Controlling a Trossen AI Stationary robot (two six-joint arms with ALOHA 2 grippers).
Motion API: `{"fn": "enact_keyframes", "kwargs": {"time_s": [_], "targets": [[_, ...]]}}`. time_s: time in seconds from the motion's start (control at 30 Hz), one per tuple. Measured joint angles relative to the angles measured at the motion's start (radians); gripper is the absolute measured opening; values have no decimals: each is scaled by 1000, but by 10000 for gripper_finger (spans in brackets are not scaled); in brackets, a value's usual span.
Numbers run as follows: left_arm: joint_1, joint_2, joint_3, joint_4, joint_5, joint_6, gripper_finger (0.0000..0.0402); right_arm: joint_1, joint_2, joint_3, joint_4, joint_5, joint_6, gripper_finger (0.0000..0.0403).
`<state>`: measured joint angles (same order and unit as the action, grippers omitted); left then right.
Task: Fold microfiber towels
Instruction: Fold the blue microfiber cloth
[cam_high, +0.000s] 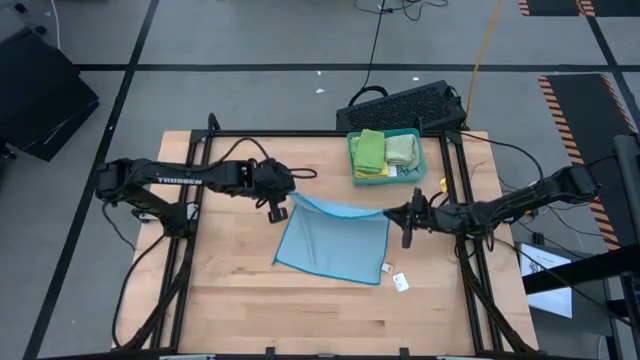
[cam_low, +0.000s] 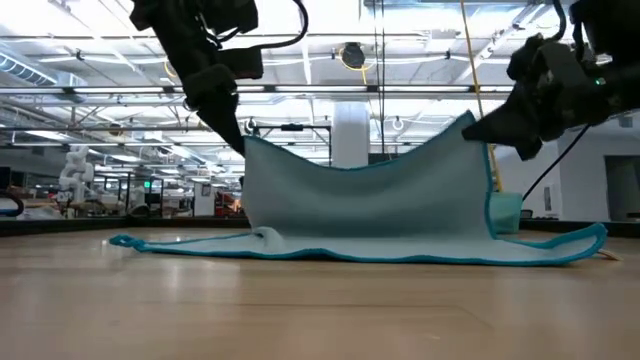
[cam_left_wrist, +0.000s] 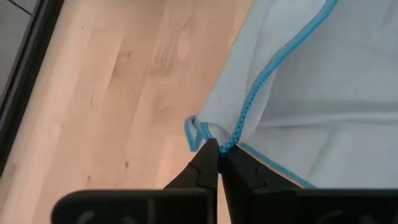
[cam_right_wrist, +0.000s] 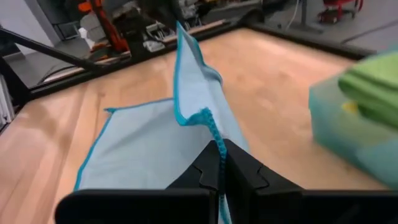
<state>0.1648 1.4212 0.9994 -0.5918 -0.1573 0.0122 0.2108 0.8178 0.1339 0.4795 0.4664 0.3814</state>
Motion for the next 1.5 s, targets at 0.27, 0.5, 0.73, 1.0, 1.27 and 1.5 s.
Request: {"fn": "enact_keyframes", "kwargs": {"time_s": [0.27, 0.5, 0.73, 1.0, 1.27, 1.5], "targets": [[-44, 0, -10, -1, 5, -51, 12, 1, 48, -39, 10, -65, 169, 6], [-102, 0, -10, -6, 34, -100, 5, 58, 159, -39, 40, -106, 337, 6], [-188, 0, -10, -11, 35, -161, 12, 142, 286, -39, 229, -105, 372, 6], [-272, 0, -10, -10, 49, -229, 13, 197, 407, -11, 250, -103, 440, 6], [-318, 0, -10, -10, 49, -283, 5, 227, 504, 47, 251, -105, 444, 6], [-345, 8, -9, 1, 41, -321, 12, 251, 540, 52, 249, -109, 444, 6]]}}
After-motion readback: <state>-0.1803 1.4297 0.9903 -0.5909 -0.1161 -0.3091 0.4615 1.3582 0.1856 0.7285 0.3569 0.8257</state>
